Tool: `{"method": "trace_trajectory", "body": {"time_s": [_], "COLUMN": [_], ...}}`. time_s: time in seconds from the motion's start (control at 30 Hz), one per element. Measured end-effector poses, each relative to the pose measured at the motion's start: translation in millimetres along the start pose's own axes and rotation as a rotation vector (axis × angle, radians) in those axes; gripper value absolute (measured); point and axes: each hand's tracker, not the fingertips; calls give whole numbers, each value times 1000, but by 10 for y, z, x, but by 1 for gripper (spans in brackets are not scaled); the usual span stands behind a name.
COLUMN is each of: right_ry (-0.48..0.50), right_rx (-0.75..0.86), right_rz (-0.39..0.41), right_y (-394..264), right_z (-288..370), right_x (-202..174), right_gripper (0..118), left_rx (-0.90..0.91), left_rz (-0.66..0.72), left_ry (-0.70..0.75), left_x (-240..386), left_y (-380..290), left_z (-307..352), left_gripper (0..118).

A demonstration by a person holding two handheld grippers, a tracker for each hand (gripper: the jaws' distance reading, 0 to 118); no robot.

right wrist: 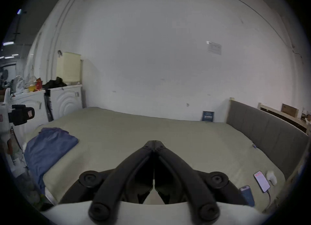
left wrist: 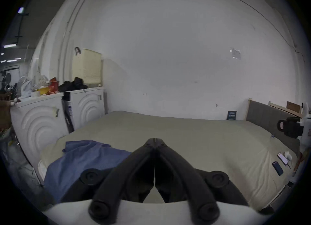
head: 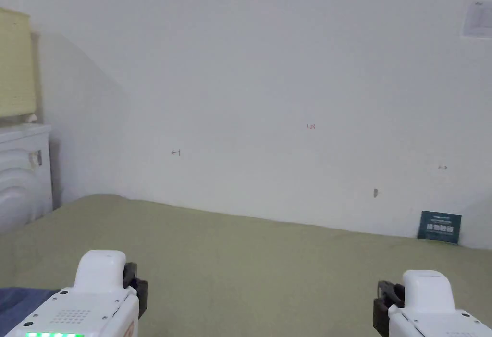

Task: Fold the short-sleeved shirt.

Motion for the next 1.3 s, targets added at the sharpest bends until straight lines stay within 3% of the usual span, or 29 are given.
{"method": "trace_trajectory", "body": {"time_s": [0.43,0.67,0.73,0.9,1.1,1.23,1.27,1.3], "right_ry": [460,542,534,508,502,512,515,522], "right_rx": [29,31,21,28,18,-9,-21,-32], "right_rz": [-6,25,71,59,45,41,51,58], "right_y": [247,152,154,62,-85,-257,-299,-338], "right_z": [-418,-534,-613,-1013,-1666,-2067,-2147,-2208], "right_x": [-2024,-2554,-2613,-2743,-2945,-3015,-3022,-3020], "right_gripper": [0,0,0,0,0,0,0,0], "left_rx": [17,-43,-87,-293,-769,-1019,-1074,-1103], "left_rz": [28,84,83,35,-28,-36,3,73], "left_ry": [368,432,414,283,94,60,29,26], "left_x": [-1302,-1748,-1847,-2136,-2368,-2370,-2396,-2431], "left_y": [1,-132,-115,77,11,-338,-463,-576], "left_z": [1012,954,720,-391,-2216,-3100,-3260,-3386], "left_gripper": [0,0,0,0,0,0,1,15]}}
